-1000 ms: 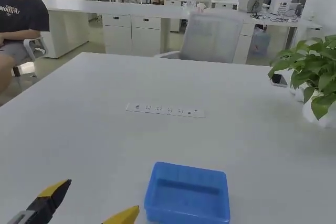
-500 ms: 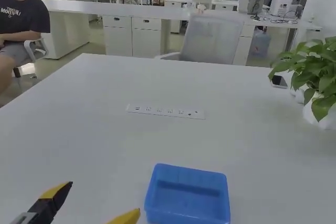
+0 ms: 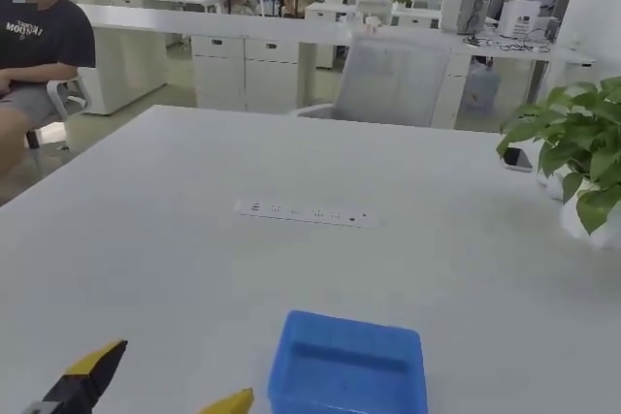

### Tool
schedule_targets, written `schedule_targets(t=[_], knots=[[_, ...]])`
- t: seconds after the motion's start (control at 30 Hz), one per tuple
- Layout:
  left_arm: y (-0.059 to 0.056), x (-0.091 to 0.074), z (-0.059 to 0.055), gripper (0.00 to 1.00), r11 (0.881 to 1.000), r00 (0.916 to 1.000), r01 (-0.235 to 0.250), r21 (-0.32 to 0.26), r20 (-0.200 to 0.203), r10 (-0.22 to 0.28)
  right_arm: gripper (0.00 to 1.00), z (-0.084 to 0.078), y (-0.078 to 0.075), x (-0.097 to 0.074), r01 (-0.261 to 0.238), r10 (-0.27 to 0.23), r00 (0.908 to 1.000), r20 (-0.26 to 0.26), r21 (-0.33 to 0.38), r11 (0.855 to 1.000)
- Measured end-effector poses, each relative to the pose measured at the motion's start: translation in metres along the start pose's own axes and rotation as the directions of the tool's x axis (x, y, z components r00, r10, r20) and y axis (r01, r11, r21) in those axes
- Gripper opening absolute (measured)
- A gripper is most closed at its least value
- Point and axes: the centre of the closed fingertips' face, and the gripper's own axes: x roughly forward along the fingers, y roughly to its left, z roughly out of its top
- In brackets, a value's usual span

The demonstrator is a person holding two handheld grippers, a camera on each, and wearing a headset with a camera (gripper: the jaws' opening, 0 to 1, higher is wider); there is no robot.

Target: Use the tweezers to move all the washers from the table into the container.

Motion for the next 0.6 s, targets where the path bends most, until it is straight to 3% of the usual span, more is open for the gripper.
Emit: schedule_targets(t=[0.5,0.53,0.6], knots=[[0.001,-0.001,-0.001,0.83,1.0,0.9999,-0.01,0.009,-0.007,0.01,0.71,-0.002,0.002,0.001,-0.002,0.002,0.9998,-0.019,-0.006,1.0],[0.002,-0.001,-0.002,0.83,1.0,0.9999,-0.012,0.013,-0.009,0.012,0.71,-0.003,0.001,0.001,-0.004,0.004,0.9997,-0.024,-0.013,1.0],[0.003,-0.001,-0.003,0.85,1.0,0.9998,-0.012,0.019,-0.018,0.012,0.7,-0.014,-0.001,0.0,-0.003,-0.003,0.9957,-0.093,-0.071,0.997]])
